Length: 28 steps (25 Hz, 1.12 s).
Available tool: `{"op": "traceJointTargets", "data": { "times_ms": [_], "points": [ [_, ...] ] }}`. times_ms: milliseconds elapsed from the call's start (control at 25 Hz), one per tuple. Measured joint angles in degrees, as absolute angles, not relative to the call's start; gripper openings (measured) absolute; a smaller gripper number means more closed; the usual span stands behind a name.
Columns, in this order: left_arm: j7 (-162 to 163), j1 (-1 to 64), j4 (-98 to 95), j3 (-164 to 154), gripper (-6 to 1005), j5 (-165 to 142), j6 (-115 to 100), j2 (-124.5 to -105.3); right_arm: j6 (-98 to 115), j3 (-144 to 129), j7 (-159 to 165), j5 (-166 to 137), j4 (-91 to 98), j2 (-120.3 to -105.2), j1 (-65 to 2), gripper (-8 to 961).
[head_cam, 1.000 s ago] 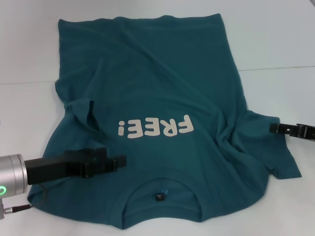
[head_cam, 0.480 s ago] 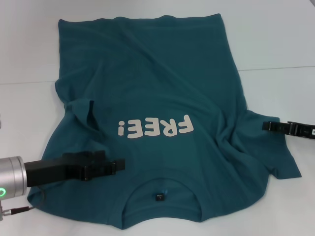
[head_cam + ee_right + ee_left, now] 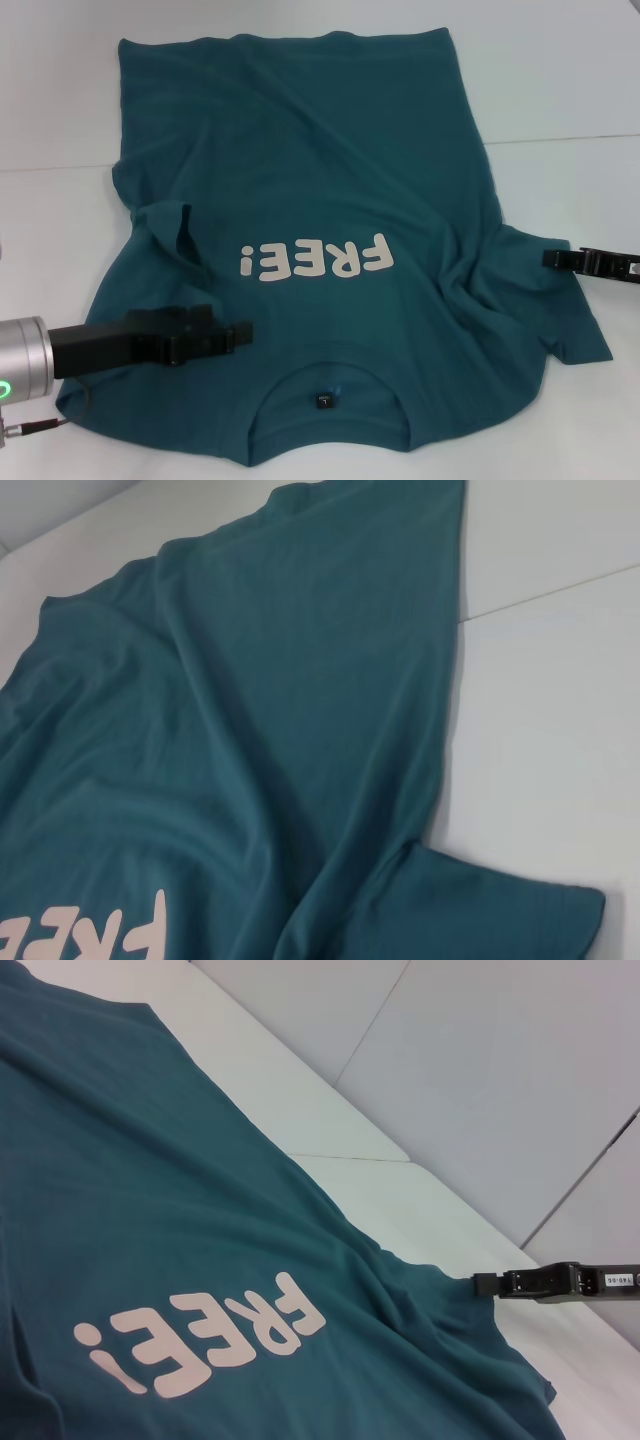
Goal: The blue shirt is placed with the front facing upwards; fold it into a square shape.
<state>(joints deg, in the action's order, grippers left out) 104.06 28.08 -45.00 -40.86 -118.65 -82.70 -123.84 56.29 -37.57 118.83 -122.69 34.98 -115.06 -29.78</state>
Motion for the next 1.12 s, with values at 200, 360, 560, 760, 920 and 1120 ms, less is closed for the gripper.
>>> {"op": "traceJointTargets", "data": {
  "times_ms": [200, 360, 560, 760, 920, 1120],
  "points": [
    [104.1, 28.0, -45.0, -40.9, 886, -118.7, -82.6, -123.84, 56.3, -37.5, 118.9, -122.7, 35.0, -115.05, -29.8, 343],
    [104.1, 28.0, -45.0, -40.9, 885, -118.7, -82.6, -123.84, 56.3, -37.3, 118.8, -122.5, 35.0, -115.04, -29.6, 182],
    [104.1, 28.0, -45.0, -40.9, 885, -118.9, -82.6, -123.84, 57.0, -37.0, 118.7, -121.8, 35.4, -114.81, -28.5, 51],
    [104.1, 27.9, -45.0, -40.9, 885, -118.9, -82.6, -123.84, 59.5, -35.5, 117.0, -119.4, 35.5, -114.17, -26.8, 5],
    [104.1, 27.9, -44.8, -40.9, 885, -118.9, -82.6, -123.90, 60.9, -33.6, 116.6, -119.1, 35.9, -113.25, -25.6, 5],
    [104.1, 27.9, -44.2, -40.9, 886, -118.6, -82.6, -123.96, 61.3, -32.8, 116.6, -119.1, 36.2, -112.46, -24.6, 5]
  ]
}}
